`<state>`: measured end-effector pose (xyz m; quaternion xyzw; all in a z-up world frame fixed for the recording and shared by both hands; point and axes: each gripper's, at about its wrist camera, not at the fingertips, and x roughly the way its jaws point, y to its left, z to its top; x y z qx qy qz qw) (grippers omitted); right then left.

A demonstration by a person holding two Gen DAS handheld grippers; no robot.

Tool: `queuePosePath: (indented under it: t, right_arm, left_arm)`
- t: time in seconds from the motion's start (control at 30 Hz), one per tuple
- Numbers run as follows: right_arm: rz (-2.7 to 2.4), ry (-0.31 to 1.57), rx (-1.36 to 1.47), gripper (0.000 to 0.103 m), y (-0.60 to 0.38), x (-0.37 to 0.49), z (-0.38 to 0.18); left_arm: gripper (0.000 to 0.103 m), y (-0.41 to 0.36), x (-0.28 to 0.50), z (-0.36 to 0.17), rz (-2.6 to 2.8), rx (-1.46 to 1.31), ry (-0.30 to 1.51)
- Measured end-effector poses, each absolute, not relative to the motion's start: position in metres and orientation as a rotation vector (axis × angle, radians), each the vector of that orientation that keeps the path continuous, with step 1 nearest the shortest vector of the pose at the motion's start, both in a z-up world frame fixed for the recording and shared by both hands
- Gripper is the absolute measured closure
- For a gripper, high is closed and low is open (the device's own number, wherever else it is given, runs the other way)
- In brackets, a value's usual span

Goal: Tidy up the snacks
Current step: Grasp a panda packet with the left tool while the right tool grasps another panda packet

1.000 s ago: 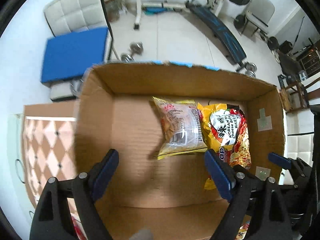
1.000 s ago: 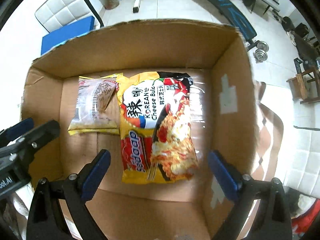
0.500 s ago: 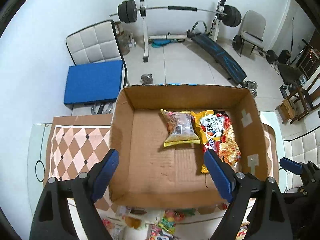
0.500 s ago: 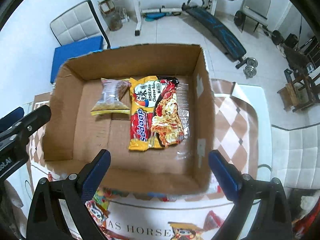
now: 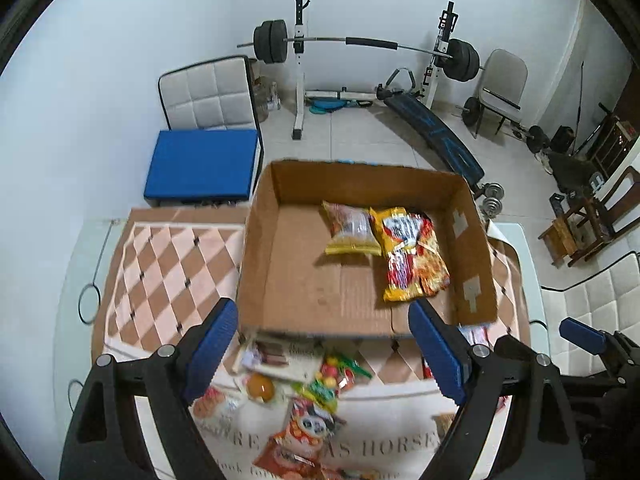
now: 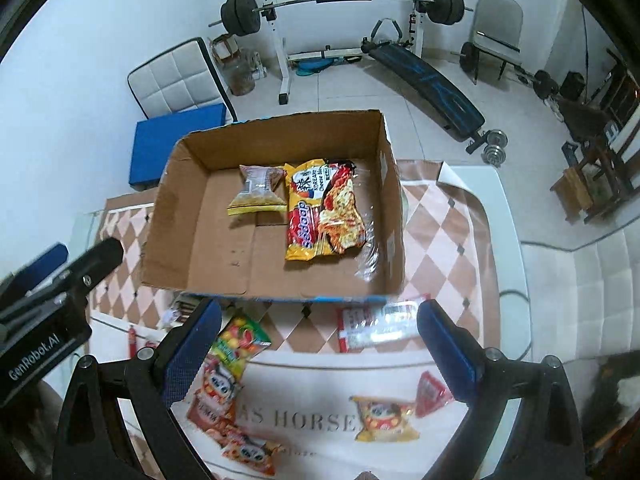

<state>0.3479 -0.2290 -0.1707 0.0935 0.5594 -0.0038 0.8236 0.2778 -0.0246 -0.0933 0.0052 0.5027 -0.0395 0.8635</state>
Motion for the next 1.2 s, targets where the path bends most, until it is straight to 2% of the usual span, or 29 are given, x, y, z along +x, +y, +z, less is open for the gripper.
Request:
queuePosePath:
  t: [0.23, 0.47, 0.7, 0.97, 1.03, 1.07, 1.1, 1.2]
  right_arm:
    - [-0.014, 1.277, 0.269, 0.003, -0.235, 0.303, -0.2]
    - [-0.006, 1.481, 0.375, 0.003, -0.236, 0.257, -0.282]
    - [0.075, 1.735, 0.604, 0.003, -0.186, 0.213, -0.373]
    - [0.079, 1.851, 0.64, 0.004, -0.122, 0.204, -0.426]
    - [0.068, 1.867, 0.618, 0.012, -0.115, 0.203, -0.433]
    - [0.065, 1.879, 0.593, 0.029, -0.113, 0.203, -0.435]
    - [0.055, 1.89, 0.568, 0.037, -0.113, 0.202, -0.437]
    - [0.038, 1.891, 0.576, 0.04, -0.131, 0.2, -0.436]
  left_arm:
    - [0.016, -0.001, 0.232, -0.146, -0.083, -0.082, 1.242]
    - [0.016, 0.038, 0.181, -0.239, -0.007, -0.221, 1.507]
    - [0.016, 0.075, 0.143, -0.287, 0.112, -0.206, 1.608]
    - [0.016, 0.113, 0.134, -0.328, 0.202, -0.399, 1.701]
    - [0.016, 0.112, 0.136, -0.336, 0.206, -0.444, 1.716]
    - [0.016, 0.11, 0.138, -0.338, 0.209, -0.455, 1.714]
    - [0.016, 0.106, 0.143, -0.338, 0.202, -0.457, 1.702]
    - [0.016, 0.082, 0.163, -0.327, 0.104, -0.374, 1.642]
